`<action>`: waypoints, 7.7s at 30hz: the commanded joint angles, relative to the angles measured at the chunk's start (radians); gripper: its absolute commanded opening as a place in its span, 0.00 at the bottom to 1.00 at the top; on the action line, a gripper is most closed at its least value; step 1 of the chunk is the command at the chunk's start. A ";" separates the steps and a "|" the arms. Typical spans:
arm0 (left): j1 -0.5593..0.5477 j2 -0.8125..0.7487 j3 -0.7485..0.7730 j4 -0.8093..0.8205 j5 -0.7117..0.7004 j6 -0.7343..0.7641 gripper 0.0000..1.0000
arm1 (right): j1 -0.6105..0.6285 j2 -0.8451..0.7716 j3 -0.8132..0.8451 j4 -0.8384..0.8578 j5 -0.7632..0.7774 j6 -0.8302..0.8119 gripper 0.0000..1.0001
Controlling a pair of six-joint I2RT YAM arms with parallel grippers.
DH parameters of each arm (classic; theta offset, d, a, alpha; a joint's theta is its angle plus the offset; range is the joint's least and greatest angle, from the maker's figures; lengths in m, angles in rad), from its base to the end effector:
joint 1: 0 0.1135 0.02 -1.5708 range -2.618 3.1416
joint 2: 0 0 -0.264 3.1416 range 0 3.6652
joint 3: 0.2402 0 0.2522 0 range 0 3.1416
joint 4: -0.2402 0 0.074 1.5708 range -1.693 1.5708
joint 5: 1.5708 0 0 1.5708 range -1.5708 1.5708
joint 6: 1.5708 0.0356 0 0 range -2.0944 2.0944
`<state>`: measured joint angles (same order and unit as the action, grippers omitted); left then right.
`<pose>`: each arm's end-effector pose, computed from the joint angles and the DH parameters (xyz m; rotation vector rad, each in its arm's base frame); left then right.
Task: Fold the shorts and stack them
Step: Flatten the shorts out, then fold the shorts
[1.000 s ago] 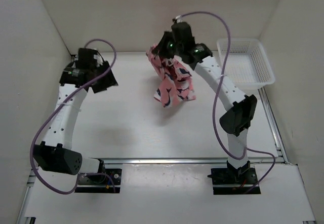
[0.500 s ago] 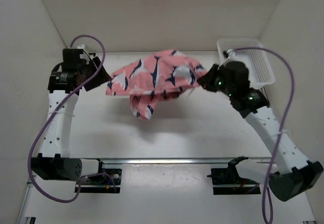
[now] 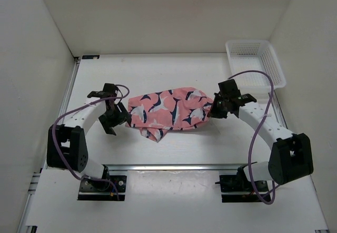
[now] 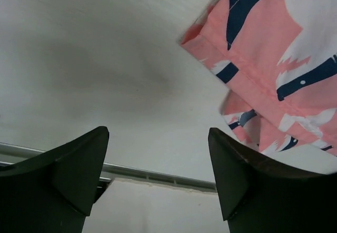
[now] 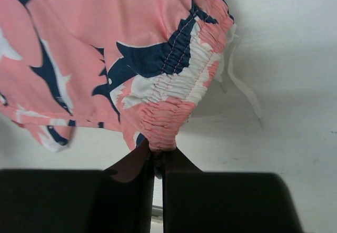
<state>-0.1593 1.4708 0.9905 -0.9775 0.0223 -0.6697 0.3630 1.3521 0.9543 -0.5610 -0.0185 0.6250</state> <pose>0.2477 -0.0406 0.2073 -0.7669 2.9474 -0.1005 0.2566 0.0982 0.2419 0.3297 2.5603 0.4077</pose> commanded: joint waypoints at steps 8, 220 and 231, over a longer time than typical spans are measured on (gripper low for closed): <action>0.000 0.267 0.132 0.184 0.071 0.001 0.80 | -0.016 0.038 0.075 0.024 -0.035 -0.022 0.00; -0.063 -0.013 0.454 -0.161 -0.168 -0.064 0.10 | -0.108 0.335 0.575 -0.082 -0.026 -0.130 0.00; -0.060 -0.026 0.377 -0.100 -0.062 -0.042 0.10 | -0.137 0.389 0.608 -0.100 0.003 -0.127 0.00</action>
<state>-0.2127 1.4616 1.4910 -1.0832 -0.0963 -0.7193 0.2386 1.7462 1.6711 -0.6254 -0.0532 0.5156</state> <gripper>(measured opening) 0.112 0.008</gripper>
